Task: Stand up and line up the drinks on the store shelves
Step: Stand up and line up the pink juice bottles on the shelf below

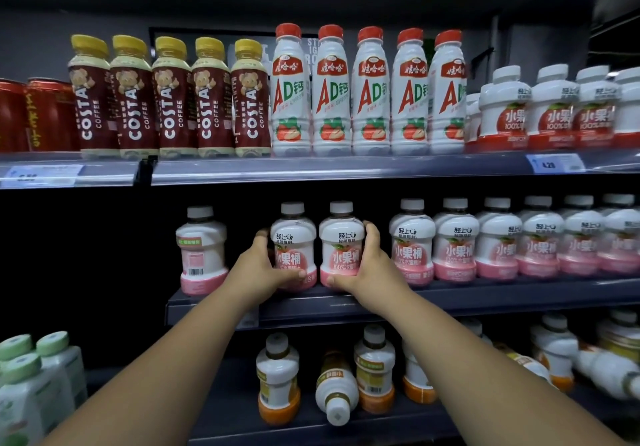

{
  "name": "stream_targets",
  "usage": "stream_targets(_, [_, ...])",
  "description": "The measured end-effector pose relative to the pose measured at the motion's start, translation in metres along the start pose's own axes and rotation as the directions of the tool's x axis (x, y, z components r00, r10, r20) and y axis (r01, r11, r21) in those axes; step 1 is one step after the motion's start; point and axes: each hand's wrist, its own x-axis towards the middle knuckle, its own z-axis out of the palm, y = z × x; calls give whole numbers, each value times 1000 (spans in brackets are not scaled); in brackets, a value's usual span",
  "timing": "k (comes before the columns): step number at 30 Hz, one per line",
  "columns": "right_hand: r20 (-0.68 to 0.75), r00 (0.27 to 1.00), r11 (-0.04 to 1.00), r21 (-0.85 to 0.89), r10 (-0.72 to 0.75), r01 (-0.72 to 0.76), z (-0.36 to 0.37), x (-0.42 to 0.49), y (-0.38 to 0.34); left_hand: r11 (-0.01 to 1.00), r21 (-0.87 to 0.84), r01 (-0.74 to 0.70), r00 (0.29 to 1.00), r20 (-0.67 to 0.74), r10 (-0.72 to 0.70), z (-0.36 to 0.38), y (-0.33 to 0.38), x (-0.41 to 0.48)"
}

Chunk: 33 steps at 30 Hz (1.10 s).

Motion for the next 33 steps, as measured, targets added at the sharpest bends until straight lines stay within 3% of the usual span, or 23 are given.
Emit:
stream_targets(18, [-93,992,994,-74,-88,81,-25,-51,33,994,26,-103,990,97,100,31,33,-2])
stream_targets(26, [-75,995,995,-82,-71,65,-23,-76,30,953,206,-220,971,141,194,23,26,-34])
stream_targets(29, [-40,992,990,-76,-118,115,-16,-78,15,894,340,-291,956,127,263,11,19,-60])
stream_targets(33, [33,971,972,-9,-235,236,3,-83,-11,899,368,-239,970,56,235,-14,13,-89])
